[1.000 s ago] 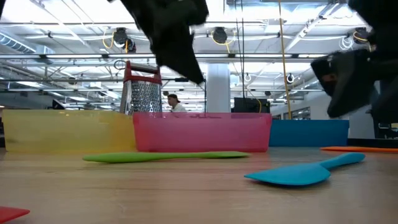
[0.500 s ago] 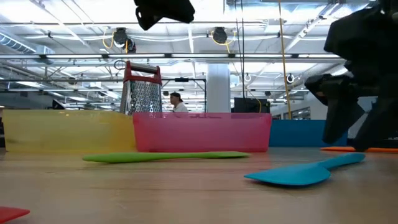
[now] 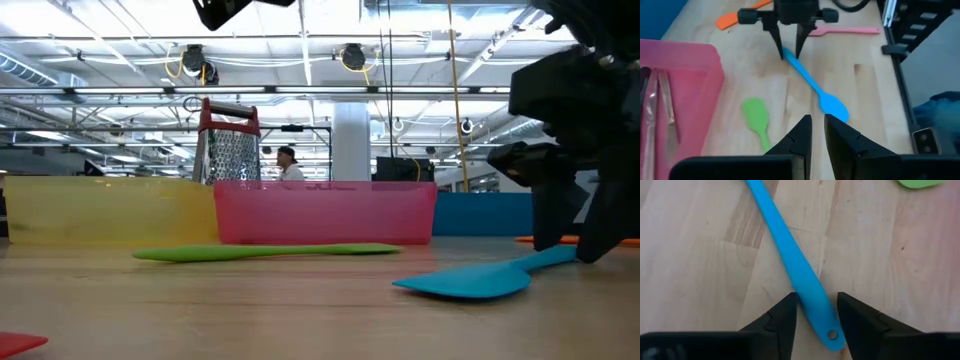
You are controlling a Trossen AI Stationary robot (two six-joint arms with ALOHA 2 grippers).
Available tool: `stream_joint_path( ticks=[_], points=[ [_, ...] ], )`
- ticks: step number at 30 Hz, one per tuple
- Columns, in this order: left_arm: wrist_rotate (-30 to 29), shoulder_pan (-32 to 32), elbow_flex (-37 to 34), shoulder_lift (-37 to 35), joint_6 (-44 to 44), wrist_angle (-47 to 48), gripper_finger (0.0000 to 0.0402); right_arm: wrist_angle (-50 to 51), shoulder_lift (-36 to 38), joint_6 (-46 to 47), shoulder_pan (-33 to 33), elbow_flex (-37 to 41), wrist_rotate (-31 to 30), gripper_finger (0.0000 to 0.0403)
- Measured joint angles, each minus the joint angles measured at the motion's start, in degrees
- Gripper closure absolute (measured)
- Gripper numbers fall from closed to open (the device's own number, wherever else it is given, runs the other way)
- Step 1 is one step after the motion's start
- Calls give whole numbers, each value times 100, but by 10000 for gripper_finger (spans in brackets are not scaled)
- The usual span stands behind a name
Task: Pick & Place Kitchen Items
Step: Put the blue spatula into the blue bin
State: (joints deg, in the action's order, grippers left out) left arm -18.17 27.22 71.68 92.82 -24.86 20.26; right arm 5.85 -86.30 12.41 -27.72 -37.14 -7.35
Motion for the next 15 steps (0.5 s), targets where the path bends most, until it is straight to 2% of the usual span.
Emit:
stream_joint_path(
  ticks=[4,9,15],
  points=[
    [-7,70,0,219,-33,-571,350,-14,6,-1,30,74,42,302],
    [-4,86,0,856,258,-1636,350,-322,22,-54,28,409,122,347],
    [61,-137,0,1719,521,-2508,340,-1101,28,-64,28,929,118,349]
  ],
)
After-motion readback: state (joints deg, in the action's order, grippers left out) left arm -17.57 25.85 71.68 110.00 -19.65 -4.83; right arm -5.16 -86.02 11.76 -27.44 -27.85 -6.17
